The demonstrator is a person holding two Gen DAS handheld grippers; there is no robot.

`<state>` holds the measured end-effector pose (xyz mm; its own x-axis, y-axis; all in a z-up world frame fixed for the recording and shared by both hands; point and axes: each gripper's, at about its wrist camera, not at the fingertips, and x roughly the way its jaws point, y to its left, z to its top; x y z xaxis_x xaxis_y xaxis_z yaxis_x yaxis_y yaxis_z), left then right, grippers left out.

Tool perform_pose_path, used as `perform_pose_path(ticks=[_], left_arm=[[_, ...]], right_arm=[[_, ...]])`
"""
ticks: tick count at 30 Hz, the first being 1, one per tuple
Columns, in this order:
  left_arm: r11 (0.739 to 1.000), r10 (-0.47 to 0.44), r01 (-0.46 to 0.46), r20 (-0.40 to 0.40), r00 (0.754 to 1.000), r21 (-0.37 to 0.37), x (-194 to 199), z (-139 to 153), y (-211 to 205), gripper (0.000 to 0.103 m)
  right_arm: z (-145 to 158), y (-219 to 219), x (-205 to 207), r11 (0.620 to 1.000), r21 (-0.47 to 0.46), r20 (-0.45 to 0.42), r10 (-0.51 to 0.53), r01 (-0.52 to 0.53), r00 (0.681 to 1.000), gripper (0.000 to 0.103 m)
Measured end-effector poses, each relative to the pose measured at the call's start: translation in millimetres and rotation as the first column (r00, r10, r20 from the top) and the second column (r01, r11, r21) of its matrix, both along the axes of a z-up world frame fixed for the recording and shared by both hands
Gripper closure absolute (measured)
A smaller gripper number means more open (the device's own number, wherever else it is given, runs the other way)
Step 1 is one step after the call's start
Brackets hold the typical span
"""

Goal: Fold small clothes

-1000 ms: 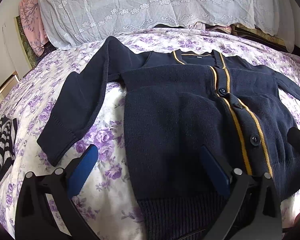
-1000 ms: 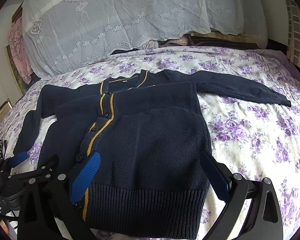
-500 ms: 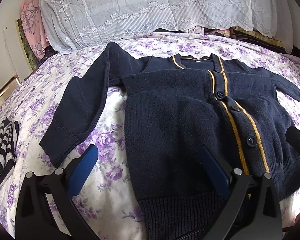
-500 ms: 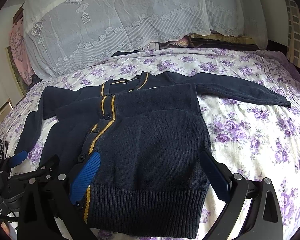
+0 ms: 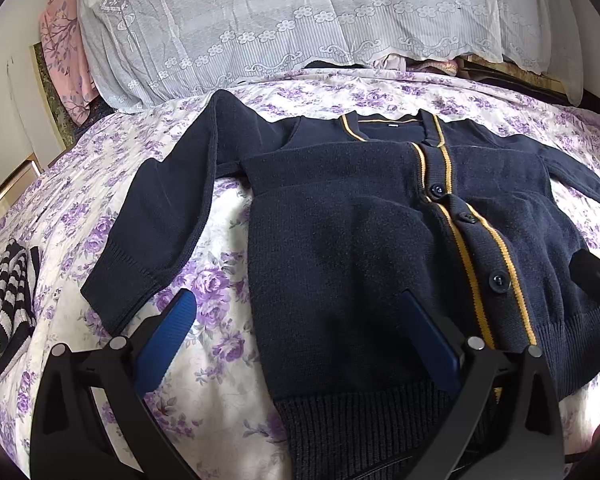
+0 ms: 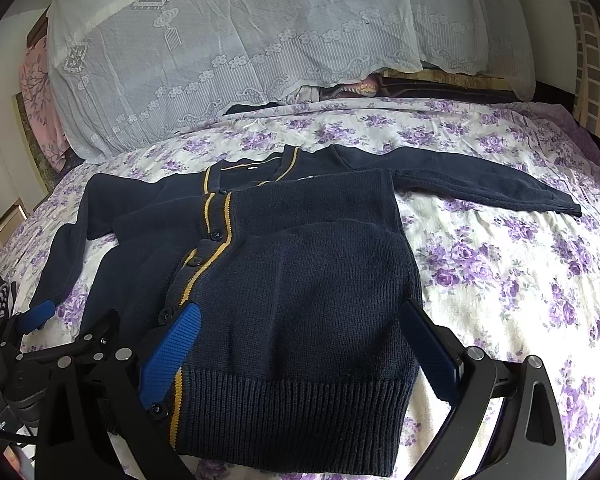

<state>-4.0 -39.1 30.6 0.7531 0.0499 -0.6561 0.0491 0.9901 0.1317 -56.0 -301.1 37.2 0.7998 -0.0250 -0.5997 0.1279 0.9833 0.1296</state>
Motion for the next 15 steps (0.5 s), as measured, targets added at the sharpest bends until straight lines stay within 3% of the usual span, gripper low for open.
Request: perform_pose_path(ticks=[15], left_arm=[[1.000,-0.002,0.002,0.002,1.000,0.002,0.7,-5.0,-0.4,0.004]], right_arm=[[0.7,-0.4,-0.3,1.000,0.000,0.002,0.001,-0.001,1.000,0.003]])
